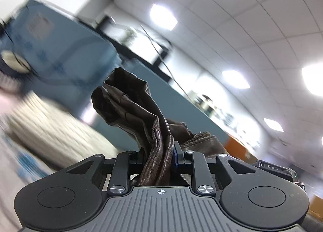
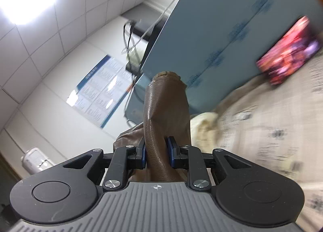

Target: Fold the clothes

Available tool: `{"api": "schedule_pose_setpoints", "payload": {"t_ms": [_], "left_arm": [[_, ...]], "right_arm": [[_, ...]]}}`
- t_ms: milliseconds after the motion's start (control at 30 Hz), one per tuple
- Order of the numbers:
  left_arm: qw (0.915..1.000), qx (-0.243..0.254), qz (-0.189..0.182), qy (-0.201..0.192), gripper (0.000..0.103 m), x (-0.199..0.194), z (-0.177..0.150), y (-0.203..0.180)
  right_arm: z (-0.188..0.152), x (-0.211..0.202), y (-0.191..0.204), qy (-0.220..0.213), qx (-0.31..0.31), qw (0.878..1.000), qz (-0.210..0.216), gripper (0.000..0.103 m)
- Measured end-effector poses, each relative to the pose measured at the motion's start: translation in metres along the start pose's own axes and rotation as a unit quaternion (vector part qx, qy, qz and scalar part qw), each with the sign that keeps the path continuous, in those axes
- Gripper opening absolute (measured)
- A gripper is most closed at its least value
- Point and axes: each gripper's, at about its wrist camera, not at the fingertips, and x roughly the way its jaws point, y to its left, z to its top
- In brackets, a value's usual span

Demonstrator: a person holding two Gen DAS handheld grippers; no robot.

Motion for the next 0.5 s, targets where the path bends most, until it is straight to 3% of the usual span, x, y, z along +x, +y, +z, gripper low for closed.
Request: {"api": "schedule_pose_setpoints", "payload": {"t_ms": [200, 367, 500], "left_arm": [[0.9981, 0.004, 0.053, -0.031, 0.021, 0.017, 0.046, 0.047], [0.9932, -0.006, 0.117, -0.002, 0.021, 0.055, 0.044, 0.094], [0.9907, -0.002, 0.135, 0.019, 0.021, 0.062, 0.033, 0.118]], "right_arm": [[0.005, 0.094, 0.009, 0.021, -0.016, 1.0, 0.013, 0.019], [-0.003, 0.145, -0.008, 0.047, -0.059, 0.996, -0.045, 0.019], [-0.01, 0.167, -0.025, 0.058, -0.112, 0.988, -0.087, 0.019]]}}
